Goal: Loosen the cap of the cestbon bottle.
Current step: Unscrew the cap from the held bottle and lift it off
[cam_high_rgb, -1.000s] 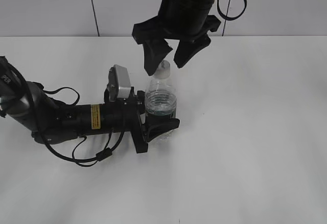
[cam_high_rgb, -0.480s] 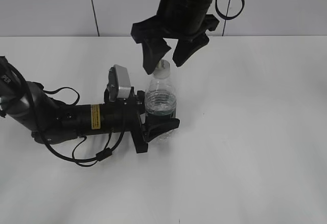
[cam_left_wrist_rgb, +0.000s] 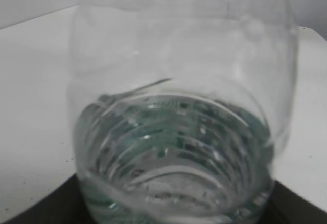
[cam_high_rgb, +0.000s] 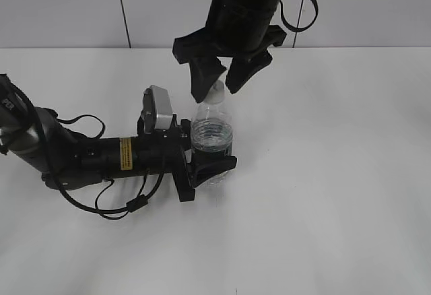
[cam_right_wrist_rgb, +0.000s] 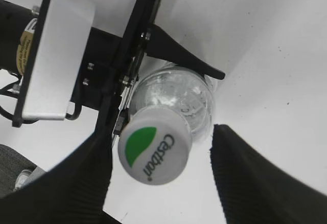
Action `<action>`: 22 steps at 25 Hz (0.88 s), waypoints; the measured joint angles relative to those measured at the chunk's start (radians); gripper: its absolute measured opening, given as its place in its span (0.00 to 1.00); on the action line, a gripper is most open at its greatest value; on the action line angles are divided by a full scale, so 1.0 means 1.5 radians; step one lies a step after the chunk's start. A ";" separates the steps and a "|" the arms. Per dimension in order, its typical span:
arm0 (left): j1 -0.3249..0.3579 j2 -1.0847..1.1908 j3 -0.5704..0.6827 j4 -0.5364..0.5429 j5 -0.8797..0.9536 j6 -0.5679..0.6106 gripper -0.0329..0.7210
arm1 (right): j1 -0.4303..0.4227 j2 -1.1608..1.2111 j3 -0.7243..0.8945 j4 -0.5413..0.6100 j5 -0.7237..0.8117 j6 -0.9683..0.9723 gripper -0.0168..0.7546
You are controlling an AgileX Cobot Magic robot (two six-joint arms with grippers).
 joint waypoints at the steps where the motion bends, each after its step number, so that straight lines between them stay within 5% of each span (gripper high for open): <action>1: 0.000 0.000 0.000 0.000 0.000 0.000 0.59 | 0.000 0.000 0.000 0.000 0.000 0.000 0.62; 8: 0.000 0.000 0.000 0.000 0.000 0.000 0.59 | 0.000 0.000 0.000 0.002 0.000 0.000 0.42; 22: 0.000 0.000 0.000 0.002 0.000 0.001 0.59 | 0.000 0.000 0.000 0.009 0.000 -0.135 0.42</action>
